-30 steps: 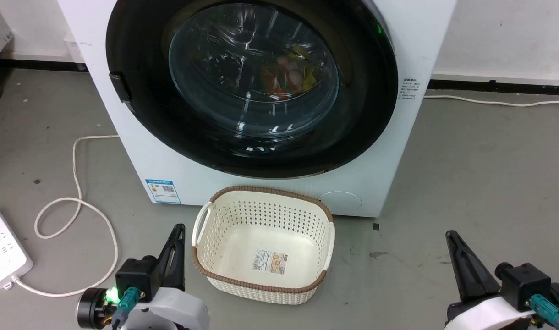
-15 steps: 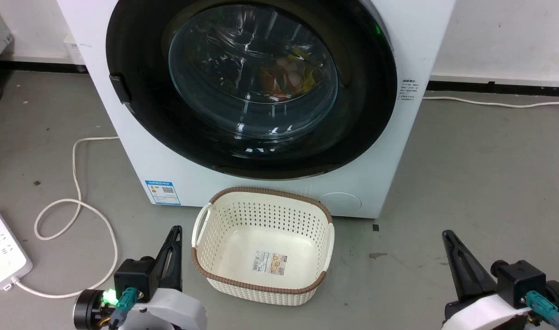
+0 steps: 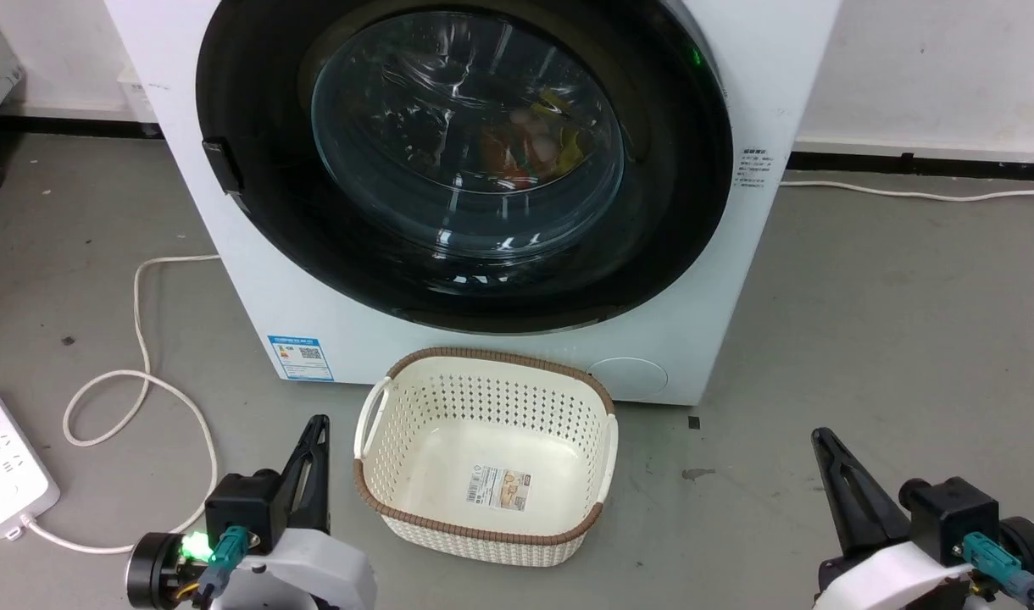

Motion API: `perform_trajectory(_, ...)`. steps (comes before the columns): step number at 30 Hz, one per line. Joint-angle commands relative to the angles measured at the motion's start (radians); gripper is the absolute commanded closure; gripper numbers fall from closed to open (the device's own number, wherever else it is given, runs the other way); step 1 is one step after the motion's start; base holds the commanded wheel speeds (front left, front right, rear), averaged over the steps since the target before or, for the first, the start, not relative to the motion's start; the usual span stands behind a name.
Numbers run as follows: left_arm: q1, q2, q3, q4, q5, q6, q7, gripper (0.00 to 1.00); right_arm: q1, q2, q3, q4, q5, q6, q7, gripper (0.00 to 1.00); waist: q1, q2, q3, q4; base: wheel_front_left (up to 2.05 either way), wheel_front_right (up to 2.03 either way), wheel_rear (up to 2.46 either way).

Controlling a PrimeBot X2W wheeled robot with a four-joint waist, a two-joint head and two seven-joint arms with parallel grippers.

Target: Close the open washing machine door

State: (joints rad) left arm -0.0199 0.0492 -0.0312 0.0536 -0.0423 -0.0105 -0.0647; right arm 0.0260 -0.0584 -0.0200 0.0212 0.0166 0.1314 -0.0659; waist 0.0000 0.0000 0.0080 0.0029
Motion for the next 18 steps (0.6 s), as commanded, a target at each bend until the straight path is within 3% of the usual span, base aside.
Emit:
perform_trajectory(1,0.011,0.001,0.005,-0.009,0.012,0.005,0.006,1.00,-0.017,0.006,0.003,-0.008,-0.005,-0.001,0.007,1.00,0.0000,0.0000,0.000,0.000,0.00,0.00,0.00)
perform_trajectory(18,0.017,0.001,0.022,-0.039,0.032,0.009,0.045,1.00,-0.023,0.007,0.014,-0.017,-0.013,-0.001,0.046,1.00,0.0000,0.0000,-0.005,-0.002,0.00,0.00,0.00)
